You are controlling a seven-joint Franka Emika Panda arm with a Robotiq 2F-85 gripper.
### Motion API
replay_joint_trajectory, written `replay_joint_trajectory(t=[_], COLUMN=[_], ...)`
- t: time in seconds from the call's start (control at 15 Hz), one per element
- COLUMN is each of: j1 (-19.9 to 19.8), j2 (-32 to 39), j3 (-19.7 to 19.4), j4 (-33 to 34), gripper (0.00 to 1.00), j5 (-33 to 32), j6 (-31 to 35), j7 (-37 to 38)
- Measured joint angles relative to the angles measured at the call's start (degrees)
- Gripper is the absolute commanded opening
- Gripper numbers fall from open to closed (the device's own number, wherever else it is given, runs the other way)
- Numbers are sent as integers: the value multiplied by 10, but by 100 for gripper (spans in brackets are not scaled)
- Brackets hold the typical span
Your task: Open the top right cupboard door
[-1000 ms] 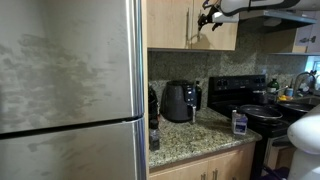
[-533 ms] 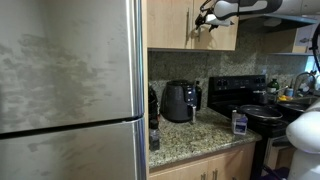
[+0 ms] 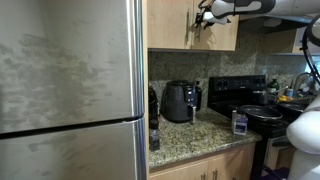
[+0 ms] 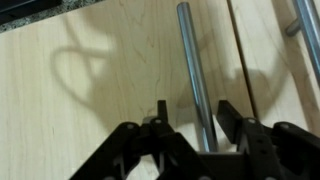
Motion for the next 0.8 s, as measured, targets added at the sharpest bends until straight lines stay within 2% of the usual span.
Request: replay_joint_trajectory(t=[0.13,0.33,0.8], j1=[1,6,13], j2=[0,3,4], j3=[0,2,15], j4=[3,5,6], gripper=[1,0,0], j5=[-6,-12,-109], j6=[0,3,-19], j7=[8,20,33])
